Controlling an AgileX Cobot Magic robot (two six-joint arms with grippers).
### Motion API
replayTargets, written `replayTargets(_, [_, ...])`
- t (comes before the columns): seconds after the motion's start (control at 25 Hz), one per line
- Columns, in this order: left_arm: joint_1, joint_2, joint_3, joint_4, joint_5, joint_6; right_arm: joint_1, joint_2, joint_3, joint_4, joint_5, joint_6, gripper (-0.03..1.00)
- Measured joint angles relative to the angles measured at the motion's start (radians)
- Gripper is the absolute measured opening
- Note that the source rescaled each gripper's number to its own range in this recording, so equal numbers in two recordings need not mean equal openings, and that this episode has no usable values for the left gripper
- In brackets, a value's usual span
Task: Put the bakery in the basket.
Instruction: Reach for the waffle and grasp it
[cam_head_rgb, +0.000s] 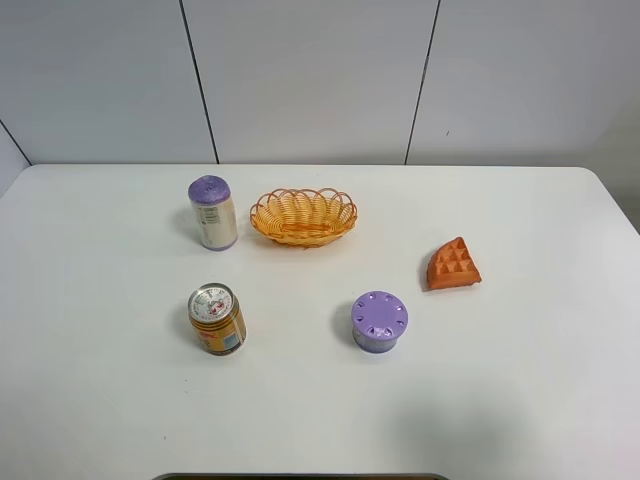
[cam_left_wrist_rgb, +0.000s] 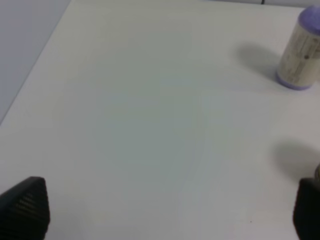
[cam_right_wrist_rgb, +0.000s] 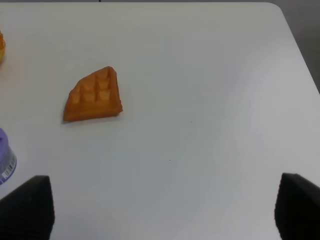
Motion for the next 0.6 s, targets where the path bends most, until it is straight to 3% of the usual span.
replayTargets(0.28, [0.000, 0.000, 0.000, 0.000, 0.000, 0.000, 0.000, 0.002, -0.012, -0.001, 0.000, 0.024, 1.00])
replayTargets(0.6, [0.000, 0.000, 0.000, 0.000, 0.000, 0.000, 0.000, 0.173, -0.149, -0.003, -0.009, 0.026, 1.00])
